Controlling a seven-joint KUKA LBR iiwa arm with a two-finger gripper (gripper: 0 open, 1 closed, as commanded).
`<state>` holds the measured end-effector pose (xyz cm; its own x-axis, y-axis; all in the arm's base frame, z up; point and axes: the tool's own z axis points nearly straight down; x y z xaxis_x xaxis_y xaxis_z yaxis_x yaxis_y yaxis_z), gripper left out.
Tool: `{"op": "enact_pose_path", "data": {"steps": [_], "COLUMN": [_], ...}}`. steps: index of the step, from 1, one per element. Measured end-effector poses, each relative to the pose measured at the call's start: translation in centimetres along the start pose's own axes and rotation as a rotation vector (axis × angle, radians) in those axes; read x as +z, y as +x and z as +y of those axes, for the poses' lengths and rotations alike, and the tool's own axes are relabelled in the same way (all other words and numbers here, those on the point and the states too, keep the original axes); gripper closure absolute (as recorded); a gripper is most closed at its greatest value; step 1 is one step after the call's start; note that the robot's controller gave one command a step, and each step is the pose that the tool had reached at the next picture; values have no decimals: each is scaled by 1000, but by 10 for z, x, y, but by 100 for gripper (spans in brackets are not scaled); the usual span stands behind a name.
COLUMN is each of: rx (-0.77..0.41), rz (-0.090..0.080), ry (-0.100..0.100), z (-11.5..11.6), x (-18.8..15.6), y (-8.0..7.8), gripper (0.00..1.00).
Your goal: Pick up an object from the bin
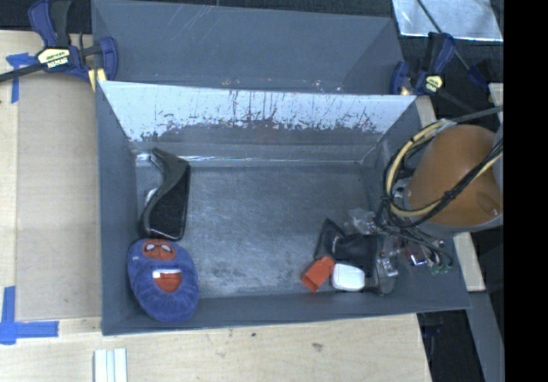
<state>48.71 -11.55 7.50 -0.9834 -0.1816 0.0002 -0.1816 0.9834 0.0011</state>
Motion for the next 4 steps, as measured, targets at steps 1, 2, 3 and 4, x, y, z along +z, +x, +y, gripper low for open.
{"op": "enact_pose_path", "data": {"steps": [1, 2, 3, 4], "rx": [-3, -34, -92, -90], "rz": [-5, -12, -13, -2], "ry": [3, 5, 6, 2], "z": [-2, 22, 10, 10], "x": [0, -120, -212, -208], "y": [-3, -25, -65, -63], "gripper": [100, 100, 100, 100]}}
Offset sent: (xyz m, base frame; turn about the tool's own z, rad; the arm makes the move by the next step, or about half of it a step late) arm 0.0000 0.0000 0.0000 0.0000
